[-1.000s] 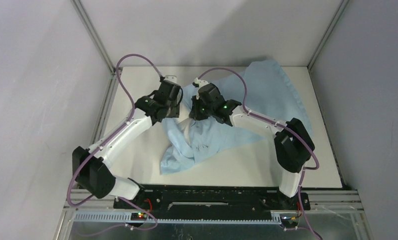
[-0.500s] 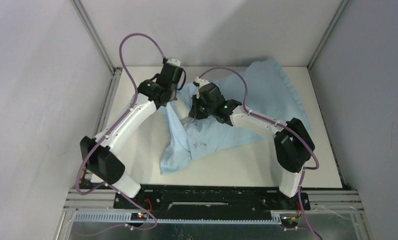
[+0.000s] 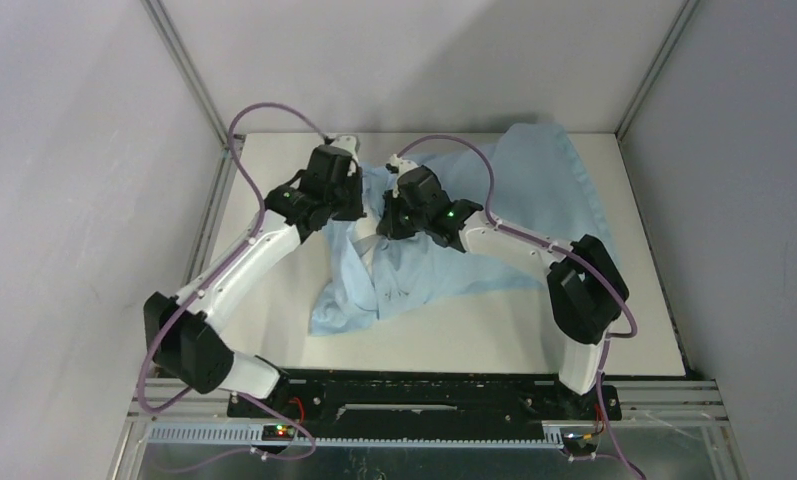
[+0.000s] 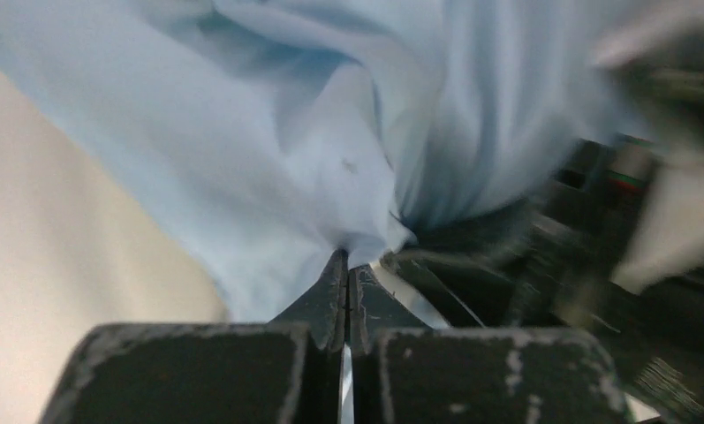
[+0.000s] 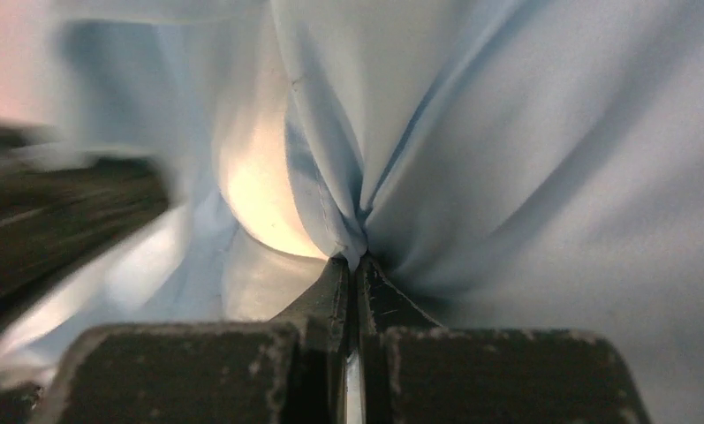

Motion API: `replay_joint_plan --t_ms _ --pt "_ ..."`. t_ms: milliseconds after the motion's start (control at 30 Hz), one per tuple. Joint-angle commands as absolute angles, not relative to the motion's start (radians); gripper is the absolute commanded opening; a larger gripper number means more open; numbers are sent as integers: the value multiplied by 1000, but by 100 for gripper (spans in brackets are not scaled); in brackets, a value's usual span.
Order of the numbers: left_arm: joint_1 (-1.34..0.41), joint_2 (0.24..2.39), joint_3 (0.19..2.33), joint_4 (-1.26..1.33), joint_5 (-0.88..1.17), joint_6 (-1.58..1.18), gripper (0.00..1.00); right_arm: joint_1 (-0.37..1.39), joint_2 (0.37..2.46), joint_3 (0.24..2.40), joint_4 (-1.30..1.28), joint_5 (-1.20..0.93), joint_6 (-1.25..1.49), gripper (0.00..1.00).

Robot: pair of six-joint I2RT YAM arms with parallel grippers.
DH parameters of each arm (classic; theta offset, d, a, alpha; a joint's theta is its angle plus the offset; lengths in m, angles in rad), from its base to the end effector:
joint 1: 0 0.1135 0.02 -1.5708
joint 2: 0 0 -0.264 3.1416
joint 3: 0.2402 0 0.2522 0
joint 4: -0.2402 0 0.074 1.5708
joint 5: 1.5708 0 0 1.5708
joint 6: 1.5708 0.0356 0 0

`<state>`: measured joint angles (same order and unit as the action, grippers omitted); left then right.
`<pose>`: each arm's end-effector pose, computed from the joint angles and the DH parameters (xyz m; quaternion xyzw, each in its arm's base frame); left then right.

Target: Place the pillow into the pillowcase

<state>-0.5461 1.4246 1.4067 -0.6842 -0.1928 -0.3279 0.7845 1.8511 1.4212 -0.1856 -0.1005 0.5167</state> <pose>0.2691 -0.1555 0.3599 0.0581 0.9020 -0.0982 0.4165 0.3018 0.3063 0.2565 -0.1413 0.8759 0.3136 0.3383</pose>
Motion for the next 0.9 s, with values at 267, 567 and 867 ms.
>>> replay_joint_plan --t_ms 267,567,867 --pt "-402 1513 1260 -358 145 -492 0 796 1655 1503 -376 -55 490 0" --pt "-383 1673 1441 -442 109 -448 0 802 1541 1592 -492 -54 450 0" --pt "-382 1719 1542 -473 117 -434 0 710 1549 1537 -527 -106 444 2"
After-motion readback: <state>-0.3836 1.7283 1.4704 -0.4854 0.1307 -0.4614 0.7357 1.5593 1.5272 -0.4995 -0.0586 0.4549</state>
